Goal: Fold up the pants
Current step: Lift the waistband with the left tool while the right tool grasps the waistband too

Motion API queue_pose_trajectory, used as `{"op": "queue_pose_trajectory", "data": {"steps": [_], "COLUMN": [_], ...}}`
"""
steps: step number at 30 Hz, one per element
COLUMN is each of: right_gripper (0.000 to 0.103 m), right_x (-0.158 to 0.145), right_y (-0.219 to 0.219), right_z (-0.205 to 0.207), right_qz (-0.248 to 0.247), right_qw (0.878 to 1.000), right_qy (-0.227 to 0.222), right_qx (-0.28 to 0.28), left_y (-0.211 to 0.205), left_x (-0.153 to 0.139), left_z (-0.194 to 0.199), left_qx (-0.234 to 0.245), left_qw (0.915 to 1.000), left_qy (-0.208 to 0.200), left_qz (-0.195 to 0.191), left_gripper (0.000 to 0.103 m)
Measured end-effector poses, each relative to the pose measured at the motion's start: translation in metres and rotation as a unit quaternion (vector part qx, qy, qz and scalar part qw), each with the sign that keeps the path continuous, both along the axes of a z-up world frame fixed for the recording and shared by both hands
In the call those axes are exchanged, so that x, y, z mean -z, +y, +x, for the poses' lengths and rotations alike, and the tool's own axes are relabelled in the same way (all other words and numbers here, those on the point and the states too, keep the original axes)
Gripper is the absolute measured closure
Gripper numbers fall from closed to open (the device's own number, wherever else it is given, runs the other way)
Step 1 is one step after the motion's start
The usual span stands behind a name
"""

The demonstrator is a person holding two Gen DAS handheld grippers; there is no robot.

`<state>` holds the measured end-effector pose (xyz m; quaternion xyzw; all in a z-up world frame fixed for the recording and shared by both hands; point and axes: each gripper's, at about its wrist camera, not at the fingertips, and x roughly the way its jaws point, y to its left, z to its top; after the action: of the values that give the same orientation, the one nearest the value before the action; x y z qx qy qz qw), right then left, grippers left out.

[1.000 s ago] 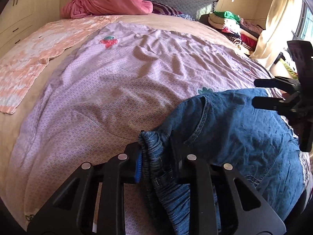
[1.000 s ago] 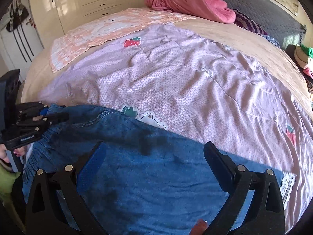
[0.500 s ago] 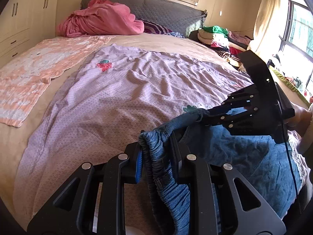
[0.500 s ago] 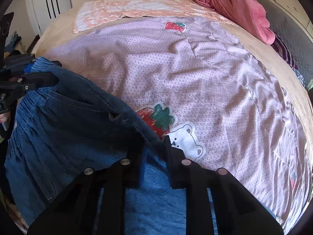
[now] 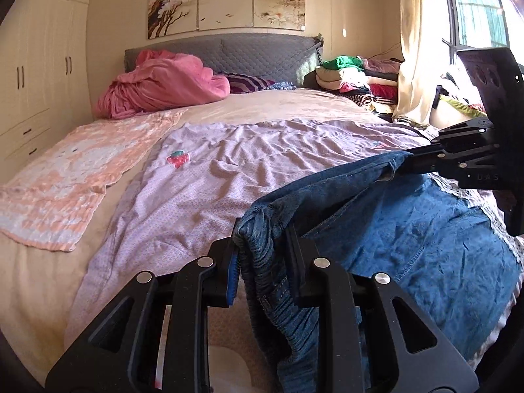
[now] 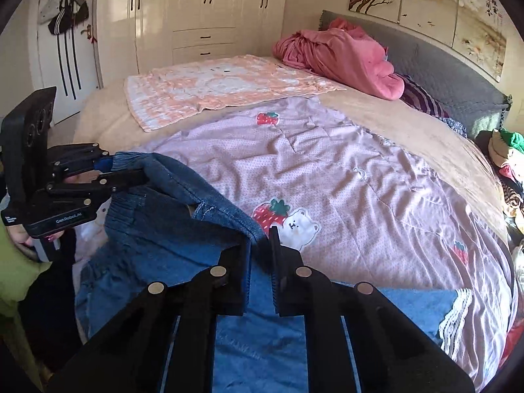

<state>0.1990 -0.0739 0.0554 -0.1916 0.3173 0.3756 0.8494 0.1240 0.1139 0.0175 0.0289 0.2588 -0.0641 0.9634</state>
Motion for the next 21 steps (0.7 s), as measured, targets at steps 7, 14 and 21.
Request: {"op": "queue_pose_trajectory", "data": {"steps": [7,14,21], "right_gripper": [0.094,0.094,0.094], "right_x": [0.015,0.054,0.094], "right_y": [-0.024,-0.035,-0.036], "right_z": [-0.077,-0.134,-0.157], "right_qz": [0.010,0.002,-0.018], "right_qw": [1.000,0.997,0.995], "right_qy": [0.026,0.071,0.102], "right_qx": [0.001,-0.010,-0.012], "left_y": [-0.013,-0.024,-0.016], "left_x": [0.002,0.030,0.054], "left_z": [-0.065,-0.108,-0.125], "left_qx": [0.046,0.080,0.061], "left_qw": [0.9987,0.9943,0.9908], "left_qy": [0.006,0.066,0.116], "left_qz": [0.021,0.024,0.035], "left_gripper": [0.085,0.084,0.083]}}
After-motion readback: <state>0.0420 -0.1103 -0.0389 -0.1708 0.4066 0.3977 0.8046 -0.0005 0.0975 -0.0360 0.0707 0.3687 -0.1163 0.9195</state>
